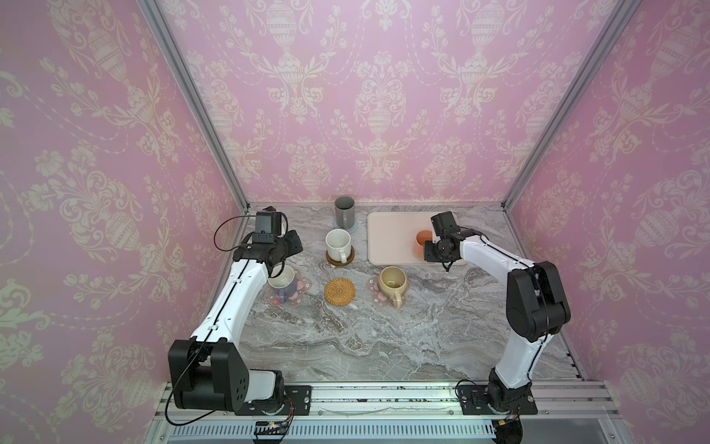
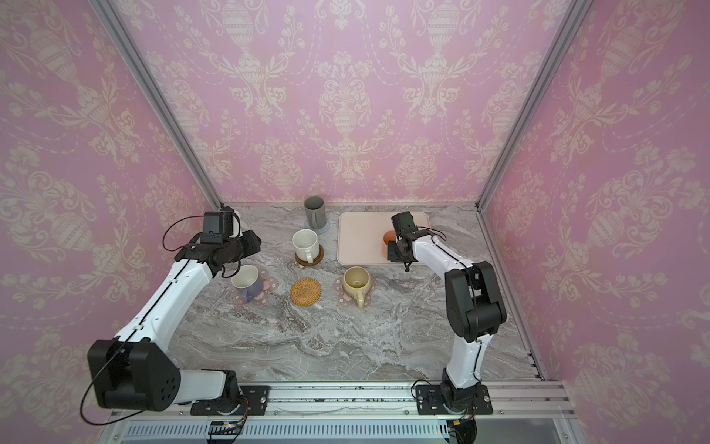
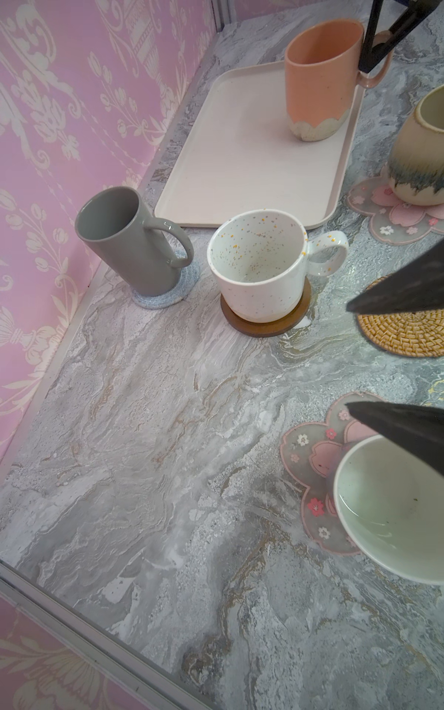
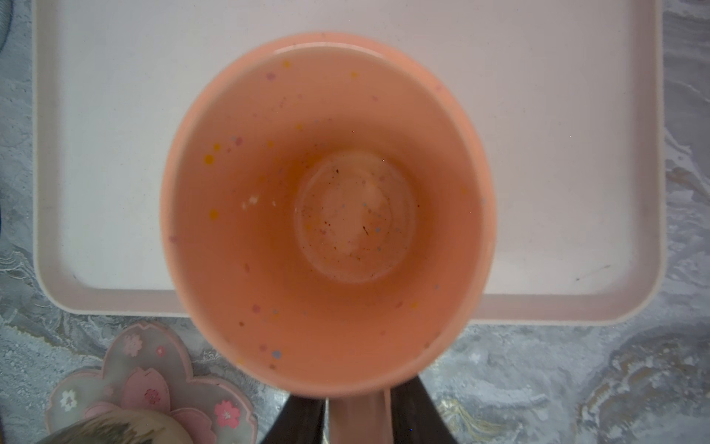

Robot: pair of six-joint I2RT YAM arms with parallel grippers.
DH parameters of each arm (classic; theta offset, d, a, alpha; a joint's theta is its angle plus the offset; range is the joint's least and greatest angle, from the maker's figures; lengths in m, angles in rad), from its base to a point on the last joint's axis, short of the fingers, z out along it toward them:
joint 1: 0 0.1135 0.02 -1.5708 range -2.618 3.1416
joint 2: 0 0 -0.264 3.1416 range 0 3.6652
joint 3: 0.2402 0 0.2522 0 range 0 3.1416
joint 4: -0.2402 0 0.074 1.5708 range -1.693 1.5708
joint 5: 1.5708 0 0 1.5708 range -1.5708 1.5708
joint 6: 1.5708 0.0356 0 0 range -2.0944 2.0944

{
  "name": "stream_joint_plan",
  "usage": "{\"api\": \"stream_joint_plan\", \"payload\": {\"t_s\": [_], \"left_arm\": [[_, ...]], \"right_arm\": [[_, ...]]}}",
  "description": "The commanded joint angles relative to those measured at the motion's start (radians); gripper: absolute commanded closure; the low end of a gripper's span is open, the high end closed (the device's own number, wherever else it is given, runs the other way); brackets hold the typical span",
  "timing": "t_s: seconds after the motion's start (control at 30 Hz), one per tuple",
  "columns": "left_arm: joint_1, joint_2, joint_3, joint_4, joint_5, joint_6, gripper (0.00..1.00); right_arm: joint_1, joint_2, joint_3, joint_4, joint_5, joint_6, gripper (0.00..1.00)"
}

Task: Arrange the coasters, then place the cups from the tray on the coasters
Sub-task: 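Lift the orange mug off the tray with the right gripper, then carry the orange mug off the tray toward the rattan coaster with the right gripper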

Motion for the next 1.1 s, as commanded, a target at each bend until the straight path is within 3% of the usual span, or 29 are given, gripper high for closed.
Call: {"api": "stream_joint_plan", "payload": {"t_s": [0.0, 0.27, 0.37, 0.43, 0.67, 0.83, 1.07], "left_arm": [[-0.008, -0.012, -0.009, -0.023, 0.004, -0.014, 0.60], [-0.008, -0.024, -0.011, -0.031, -0.005, -0.006, 0.60], [-0.008, -0.032, -0.012, -0.033, -0.013, -0.003, 0.59], [-0.008, -0.037, -0.014, -0.035, -0.016, -0.002, 0.59], [-0.008, -0.038, -0.012, -0.040, -0.018, 0.000, 0.59], [-0.008, -0.034, -0.012, -0.039, -0.018, -0.003, 0.59], [-0.008, -0.037, -0.014, -0.041, -0.016, -0.008, 0.59]], "right_arm": [[-0.002, 0.007, 0.034, -0.022, 0.020, -0.017, 0.74], [-0.002, 0.024, 0.047, -0.037, 0.021, -0.024, 0.77], [-0.002, 0.031, 0.053, -0.040, 0.019, -0.023, 0.88], [-0.002, 0.033, 0.054, -0.036, 0.020, -0.019, 1.00], [-0.001, 0.014, 0.030, 0.011, 0.043, -0.016, 1.00], [-0.001, 0.007, 0.016, 0.040, -0.034, -0.070, 1.00], [-0.001, -0.001, -0.010, 0.057, -0.044, -0.045, 1.00]]}}
